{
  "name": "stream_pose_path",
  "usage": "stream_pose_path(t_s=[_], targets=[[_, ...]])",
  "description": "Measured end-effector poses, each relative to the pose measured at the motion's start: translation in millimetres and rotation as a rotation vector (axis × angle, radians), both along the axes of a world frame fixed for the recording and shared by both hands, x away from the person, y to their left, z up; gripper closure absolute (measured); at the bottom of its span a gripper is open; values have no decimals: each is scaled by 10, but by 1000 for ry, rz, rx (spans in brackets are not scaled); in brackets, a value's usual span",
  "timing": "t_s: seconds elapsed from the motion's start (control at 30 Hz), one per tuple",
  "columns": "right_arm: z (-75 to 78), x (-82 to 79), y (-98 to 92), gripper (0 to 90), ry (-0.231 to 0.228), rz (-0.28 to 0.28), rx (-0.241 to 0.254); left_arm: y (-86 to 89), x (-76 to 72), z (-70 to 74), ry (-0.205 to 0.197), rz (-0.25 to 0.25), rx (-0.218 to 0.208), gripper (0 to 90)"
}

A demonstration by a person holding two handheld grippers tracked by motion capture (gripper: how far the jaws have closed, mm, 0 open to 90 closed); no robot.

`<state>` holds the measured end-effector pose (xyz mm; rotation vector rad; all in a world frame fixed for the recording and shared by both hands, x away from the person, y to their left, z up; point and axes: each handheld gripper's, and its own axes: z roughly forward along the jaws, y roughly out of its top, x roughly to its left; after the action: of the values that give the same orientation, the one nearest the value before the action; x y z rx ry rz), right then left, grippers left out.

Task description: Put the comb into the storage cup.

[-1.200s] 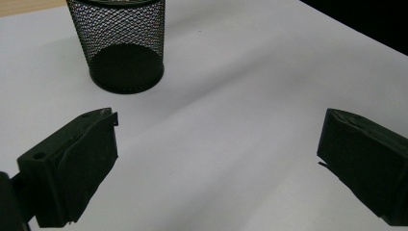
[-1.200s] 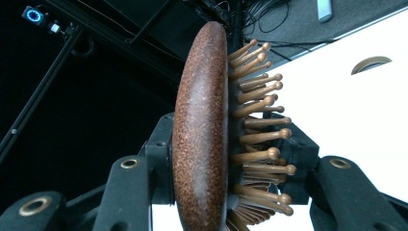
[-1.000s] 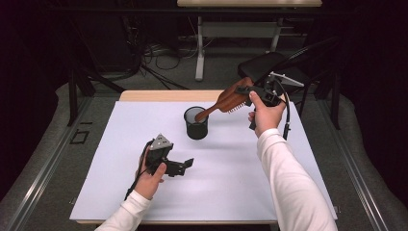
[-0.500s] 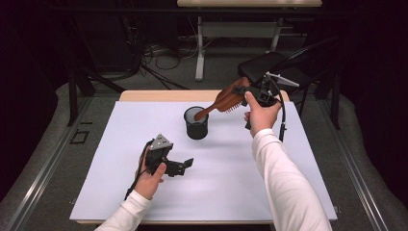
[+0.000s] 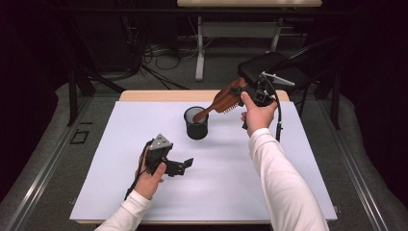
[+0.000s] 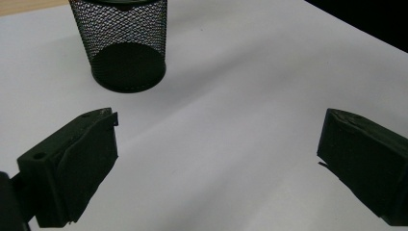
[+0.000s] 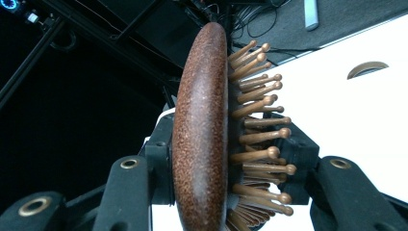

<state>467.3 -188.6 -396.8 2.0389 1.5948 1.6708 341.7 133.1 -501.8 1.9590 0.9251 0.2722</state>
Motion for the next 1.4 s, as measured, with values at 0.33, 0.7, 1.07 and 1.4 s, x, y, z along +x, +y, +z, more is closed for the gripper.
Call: stream_pose_path(t_s=[0.33, 0.7, 1.07, 1.4], targets=[[-15, 22, 69, 505, -6, 0, -29, -7, 1, -5, 2, -2, 1, 4], [-23, 54, 228, 505, 2, 15, -82, 2, 3, 0, 0, -1, 0, 4], [-43, 92, 363, 504, -2, 23, -124, 7, 6, -1, 0, -2, 0, 4], [-108, 133, 431, 503, 9, 27, -147, 5, 11, -8, 2, 1, 3, 4]])
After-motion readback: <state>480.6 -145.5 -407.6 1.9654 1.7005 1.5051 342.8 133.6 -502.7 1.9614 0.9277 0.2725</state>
